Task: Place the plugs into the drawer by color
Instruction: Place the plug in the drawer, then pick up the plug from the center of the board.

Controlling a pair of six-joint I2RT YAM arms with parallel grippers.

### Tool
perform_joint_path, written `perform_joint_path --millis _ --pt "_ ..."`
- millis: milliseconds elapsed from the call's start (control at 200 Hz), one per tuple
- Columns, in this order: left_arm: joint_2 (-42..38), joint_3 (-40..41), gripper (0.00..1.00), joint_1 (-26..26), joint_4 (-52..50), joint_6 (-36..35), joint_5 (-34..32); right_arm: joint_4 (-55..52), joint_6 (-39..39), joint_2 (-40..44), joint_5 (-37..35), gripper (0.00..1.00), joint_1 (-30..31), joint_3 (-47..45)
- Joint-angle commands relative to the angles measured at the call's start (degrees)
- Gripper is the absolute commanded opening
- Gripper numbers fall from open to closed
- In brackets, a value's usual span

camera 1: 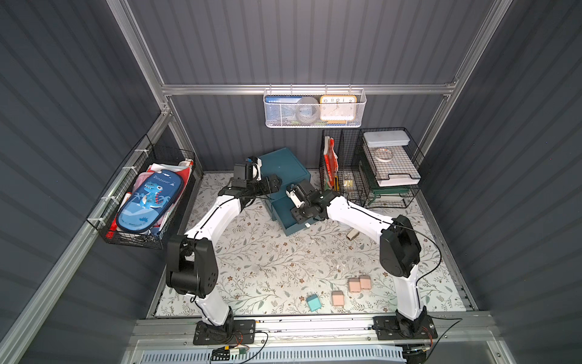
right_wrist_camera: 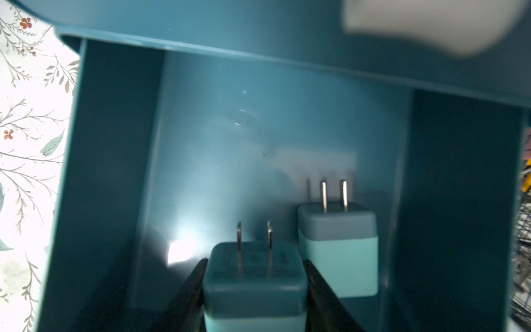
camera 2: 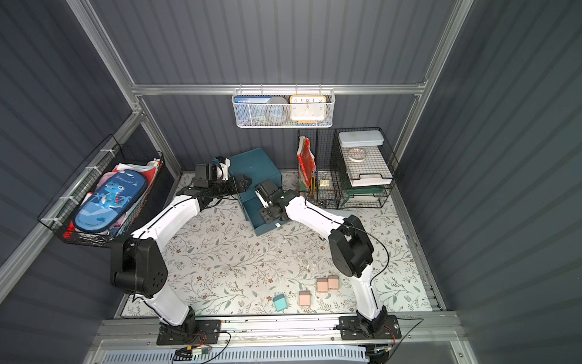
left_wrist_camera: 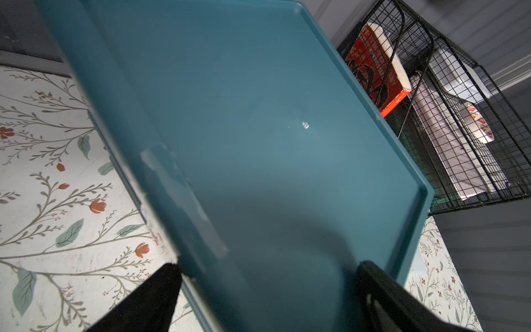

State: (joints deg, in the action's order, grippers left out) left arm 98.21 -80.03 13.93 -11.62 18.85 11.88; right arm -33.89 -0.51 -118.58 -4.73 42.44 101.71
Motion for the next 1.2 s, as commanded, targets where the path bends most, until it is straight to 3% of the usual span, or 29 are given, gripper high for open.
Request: perform_joint_path --millis 0,300,540,716,881,1021,1196 --pt "2.64 1.37 0.99 0.74 -5.70 -2.15 -0.28 -0.33 0.51 -1.24 -0.80 0.53 -0.51 1.29" --pt "2.60 1.28 0.99 0.74 -5.79 -2.21 -0.35 -2.57 0.38 0.14 -0.31 0.59 -0.55 3.20" --pt "2.86 1.45 0.99 0.74 -5.36 -1.91 -0.54 -8.11 -5.38 11.37 0.77 0.58 1.79 -2.46" --pt "3.04 1.37 0.99 0.74 -5.08 -1.69 -1.00 -10.75 -14.24 22.89 -4.57 0.58 9.14 -17.29" --pt "2.52 1.28 0.99 0.74 -4.99 -1.85 -1.81 -9.94 -27.85 32.31 -5.46 0.58 18.88 -31.77" --pt "2.07 1.28 0.99 0.74 -5.00 -1.97 -2.29 -9.72 -37.75 34.55 -5.98 0.59 27.26 -38.04" --pt "2.24 1.37 0.99 0.83 -5.04 -1.88 -2.47 -7.36 -45.33 34.36 -4.53 0.64 33.44 -42.92"
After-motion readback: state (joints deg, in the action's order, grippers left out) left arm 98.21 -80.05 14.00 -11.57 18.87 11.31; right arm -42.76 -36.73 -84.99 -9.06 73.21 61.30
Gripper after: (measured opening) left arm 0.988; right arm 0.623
